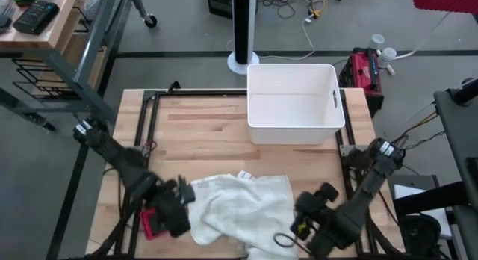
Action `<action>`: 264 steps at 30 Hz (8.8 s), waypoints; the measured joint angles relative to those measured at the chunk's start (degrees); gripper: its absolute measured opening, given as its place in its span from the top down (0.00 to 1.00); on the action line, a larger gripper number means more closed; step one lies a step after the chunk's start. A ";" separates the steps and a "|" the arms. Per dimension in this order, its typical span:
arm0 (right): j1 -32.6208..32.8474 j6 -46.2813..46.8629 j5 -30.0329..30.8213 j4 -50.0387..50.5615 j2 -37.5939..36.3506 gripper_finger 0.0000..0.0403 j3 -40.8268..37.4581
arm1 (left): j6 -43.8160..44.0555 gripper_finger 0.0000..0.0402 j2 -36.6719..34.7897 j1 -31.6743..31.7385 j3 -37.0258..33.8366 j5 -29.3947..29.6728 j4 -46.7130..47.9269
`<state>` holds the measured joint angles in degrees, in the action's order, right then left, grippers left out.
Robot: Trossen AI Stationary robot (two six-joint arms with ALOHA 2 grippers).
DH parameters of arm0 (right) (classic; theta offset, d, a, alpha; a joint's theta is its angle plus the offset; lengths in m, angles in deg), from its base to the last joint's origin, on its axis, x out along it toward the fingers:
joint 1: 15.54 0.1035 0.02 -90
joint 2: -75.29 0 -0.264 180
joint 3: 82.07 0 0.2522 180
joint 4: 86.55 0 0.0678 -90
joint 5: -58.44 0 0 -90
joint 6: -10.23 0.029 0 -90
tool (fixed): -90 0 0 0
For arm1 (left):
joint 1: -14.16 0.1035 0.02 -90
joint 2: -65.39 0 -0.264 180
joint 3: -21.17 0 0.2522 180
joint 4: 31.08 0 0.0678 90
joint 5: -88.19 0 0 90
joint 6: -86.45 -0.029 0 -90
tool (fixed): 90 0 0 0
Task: Fold towel
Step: Fold the light brown kitchen towel
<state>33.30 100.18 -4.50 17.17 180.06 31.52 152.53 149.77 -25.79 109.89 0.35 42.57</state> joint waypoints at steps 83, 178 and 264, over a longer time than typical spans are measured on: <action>13.33 21.00 14.95 -50.66 6.56 0.43 -22.66 | 31.89 0.67 7.41 -11.25 -29.29 14.53 -55.38; 17.49 -56.09 61.58 -39.78 -2.34 1.00 23.10 | 10.90 0.58 -1.80 -21.86 20.72 42.24 13.92; 15.87 -57.48 59.49 -39.22 -0.94 1.00 21.08 | -23.19 0.97 37.74 -1.25 -6.53 23.38 -94.75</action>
<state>49.17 42.70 54.99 -22.05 179.13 52.60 129.34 187.51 -27.04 103.37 23.73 -52.18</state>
